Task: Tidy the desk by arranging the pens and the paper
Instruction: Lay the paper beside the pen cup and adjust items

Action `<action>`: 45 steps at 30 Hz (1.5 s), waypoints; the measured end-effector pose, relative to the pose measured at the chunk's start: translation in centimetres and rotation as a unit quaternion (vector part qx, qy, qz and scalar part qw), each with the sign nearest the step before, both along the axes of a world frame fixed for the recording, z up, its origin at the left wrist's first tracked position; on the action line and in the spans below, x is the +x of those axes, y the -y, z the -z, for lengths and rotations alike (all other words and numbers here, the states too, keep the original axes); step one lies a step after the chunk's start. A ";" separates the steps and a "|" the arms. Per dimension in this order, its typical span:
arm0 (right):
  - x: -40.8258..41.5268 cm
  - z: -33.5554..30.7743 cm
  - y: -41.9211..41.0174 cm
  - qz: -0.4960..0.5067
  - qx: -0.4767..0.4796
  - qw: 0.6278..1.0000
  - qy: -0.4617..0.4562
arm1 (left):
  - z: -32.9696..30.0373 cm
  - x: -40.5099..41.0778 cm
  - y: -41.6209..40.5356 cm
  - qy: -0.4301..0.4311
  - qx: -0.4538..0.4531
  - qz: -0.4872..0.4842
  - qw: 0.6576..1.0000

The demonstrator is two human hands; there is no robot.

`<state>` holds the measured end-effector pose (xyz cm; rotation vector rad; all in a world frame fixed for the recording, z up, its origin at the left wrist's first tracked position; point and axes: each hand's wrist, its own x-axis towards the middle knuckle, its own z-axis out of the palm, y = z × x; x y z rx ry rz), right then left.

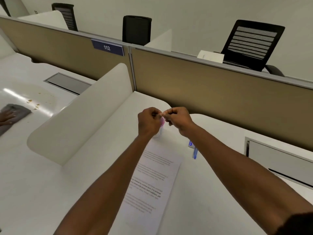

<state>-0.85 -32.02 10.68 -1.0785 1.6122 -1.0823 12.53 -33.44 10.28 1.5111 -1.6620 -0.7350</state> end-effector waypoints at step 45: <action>1.7 6.1 4.4 -0.101 -0.106 0.880 -0.451 | 5.3 2.3 3.8 0.141 -0.047 0.042 0.988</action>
